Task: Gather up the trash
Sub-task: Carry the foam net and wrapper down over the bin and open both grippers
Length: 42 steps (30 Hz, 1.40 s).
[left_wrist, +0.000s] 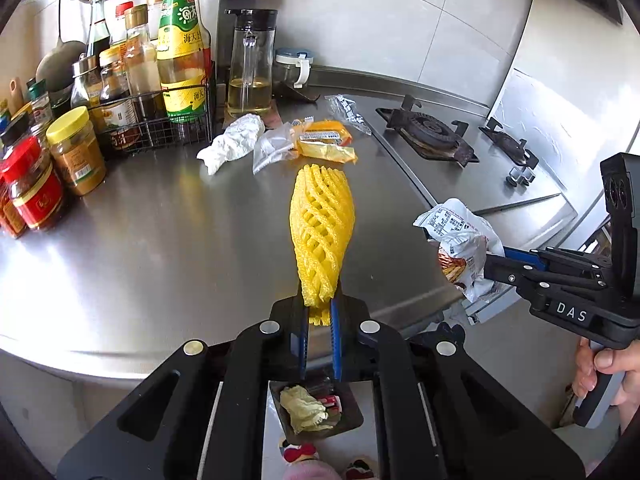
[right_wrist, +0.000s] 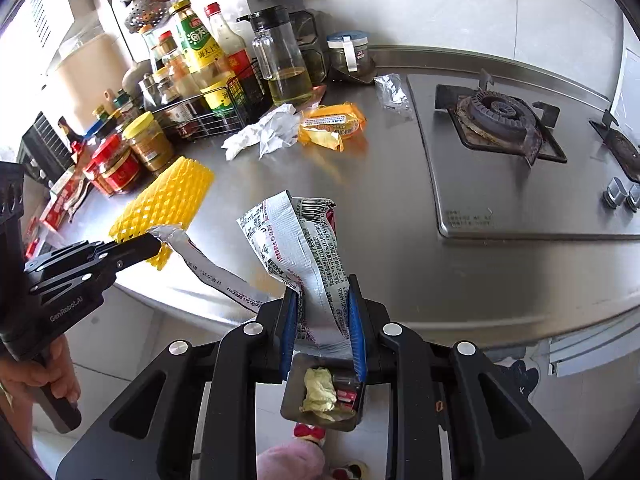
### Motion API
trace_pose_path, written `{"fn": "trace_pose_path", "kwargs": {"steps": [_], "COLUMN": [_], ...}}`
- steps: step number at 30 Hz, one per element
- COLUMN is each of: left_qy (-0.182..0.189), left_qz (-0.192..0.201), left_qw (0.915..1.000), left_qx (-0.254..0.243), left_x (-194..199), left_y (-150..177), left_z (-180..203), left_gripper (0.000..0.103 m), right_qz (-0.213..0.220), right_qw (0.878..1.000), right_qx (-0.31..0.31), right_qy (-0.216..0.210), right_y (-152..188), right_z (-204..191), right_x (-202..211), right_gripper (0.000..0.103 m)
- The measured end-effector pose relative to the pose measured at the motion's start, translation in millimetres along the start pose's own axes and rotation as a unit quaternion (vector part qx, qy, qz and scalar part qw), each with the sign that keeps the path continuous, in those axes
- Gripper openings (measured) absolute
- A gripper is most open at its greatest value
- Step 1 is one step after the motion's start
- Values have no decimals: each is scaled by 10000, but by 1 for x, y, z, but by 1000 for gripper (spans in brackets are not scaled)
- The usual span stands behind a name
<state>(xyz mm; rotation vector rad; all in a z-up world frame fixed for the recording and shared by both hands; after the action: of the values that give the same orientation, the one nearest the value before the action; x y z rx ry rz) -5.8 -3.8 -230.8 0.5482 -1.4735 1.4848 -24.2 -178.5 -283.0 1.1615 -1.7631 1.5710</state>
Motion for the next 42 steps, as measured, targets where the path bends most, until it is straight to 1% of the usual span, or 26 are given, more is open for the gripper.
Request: {"fn": "trace_pose_path", "kwargs": {"steps": [5,9,11,15,19,21,26,30,36,42], "left_qy": [132,162,159,140,51,57,128,141,178,202], "left_qz": [-173,-535,-741,-1098,-1450,-1625,-2045,-2253,-2424,-2585], "left_qw": [9996,9978,9962,9919,9861,9825,9733,9679,9622,9579], "left_qx": [195,343,422,618,813,910,1037,1103,1228,1236], "left_x": [5,-10,-23,-57,-100,-125,-189,-230,-277,-310], "left_y": [50,94,116,151,181,195,220,234,248,259], "left_z": [14,19,19,12,2,-3,-12,-20,-38,-48], "left_gripper": [8,8,8,8,8,8,8,8,8,9], "right_qz": [-210,-553,-782,-1133,-1383,-1488,-1766,-1900,-2121,-2295], "right_qw": [9998,9984,9967,9933,9893,9872,9819,9787,9720,9660], "right_qx": [-1,-86,-159,-244,-464,-566,-683,-781,-1012,-1186], "right_qy": [-52,-105,-122,-11,-31,-121,-69,46,12,-122], "right_y": [46,86,105,134,154,162,180,186,195,200], "right_z": [2,5,8,17,28,31,34,39,46,49], "right_x": [3,-15,-31,-69,-117,-144,-216,-260,-311,-343], "right_gripper": [24,24,24,24,25,25,25,25,25,25]}}
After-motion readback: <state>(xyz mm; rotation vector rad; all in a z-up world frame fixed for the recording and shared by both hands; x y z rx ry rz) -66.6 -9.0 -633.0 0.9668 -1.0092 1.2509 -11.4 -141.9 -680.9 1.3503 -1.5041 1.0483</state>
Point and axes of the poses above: each gripper's, at about its wrist camera, not at the fingertips, and x roughly against the way its jaws point, z to its right, y to its underside, the point moved 3 cm from there along -x, roughly the way its jaws point, and after that the axes turned 9 degrees about -z, right-handed, at the moved point
